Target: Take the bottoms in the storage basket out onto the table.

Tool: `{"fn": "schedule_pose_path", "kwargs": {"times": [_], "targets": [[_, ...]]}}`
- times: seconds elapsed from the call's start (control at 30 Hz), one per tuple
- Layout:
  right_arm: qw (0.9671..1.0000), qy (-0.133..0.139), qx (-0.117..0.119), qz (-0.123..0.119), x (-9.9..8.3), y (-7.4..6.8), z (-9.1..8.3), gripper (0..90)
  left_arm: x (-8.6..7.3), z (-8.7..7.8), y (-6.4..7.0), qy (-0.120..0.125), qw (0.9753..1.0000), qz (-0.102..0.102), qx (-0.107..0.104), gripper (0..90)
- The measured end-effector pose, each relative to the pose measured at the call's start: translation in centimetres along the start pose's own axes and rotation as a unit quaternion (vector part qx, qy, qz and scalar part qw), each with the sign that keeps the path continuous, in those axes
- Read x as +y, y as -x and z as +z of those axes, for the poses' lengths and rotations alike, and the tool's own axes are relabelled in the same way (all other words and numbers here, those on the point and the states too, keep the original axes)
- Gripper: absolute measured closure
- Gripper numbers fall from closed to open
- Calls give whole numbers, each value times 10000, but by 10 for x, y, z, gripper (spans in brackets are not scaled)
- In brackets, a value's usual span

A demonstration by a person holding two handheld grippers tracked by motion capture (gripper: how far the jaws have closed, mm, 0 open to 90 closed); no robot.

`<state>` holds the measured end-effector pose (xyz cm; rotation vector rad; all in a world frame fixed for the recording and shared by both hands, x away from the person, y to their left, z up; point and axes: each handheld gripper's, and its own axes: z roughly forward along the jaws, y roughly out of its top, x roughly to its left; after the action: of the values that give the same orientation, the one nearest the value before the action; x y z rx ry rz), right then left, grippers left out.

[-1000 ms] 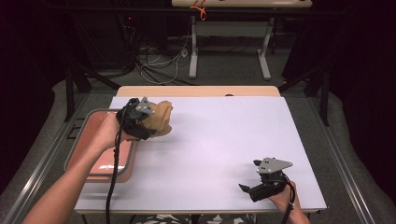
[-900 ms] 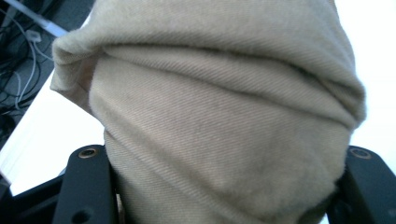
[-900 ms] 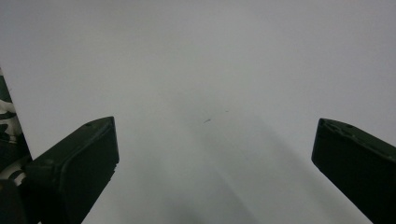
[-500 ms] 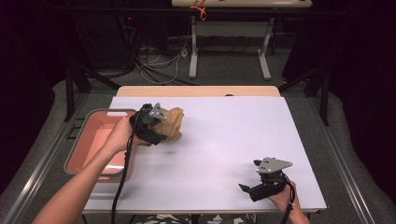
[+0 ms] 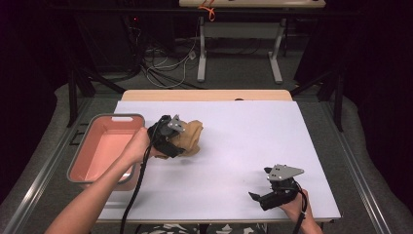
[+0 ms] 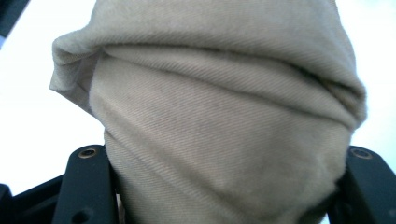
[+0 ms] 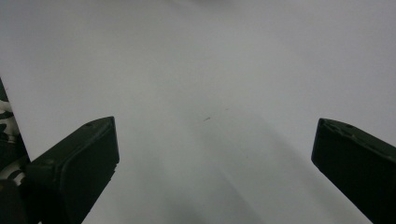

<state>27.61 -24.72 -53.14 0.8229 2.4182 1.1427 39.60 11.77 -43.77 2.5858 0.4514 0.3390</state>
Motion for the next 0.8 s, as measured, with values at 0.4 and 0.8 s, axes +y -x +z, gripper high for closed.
{"fn": "schedule_pose_path", "kwargs": {"times": [0.4,0.8], "targets": [[10000,-59,20,4,0,0,1,1,5,26,13,-35,9995,65,-318,343],[9999,-102,30,7,0,0,2,3,10,40,17,57,9989,9,-468,337]]}}
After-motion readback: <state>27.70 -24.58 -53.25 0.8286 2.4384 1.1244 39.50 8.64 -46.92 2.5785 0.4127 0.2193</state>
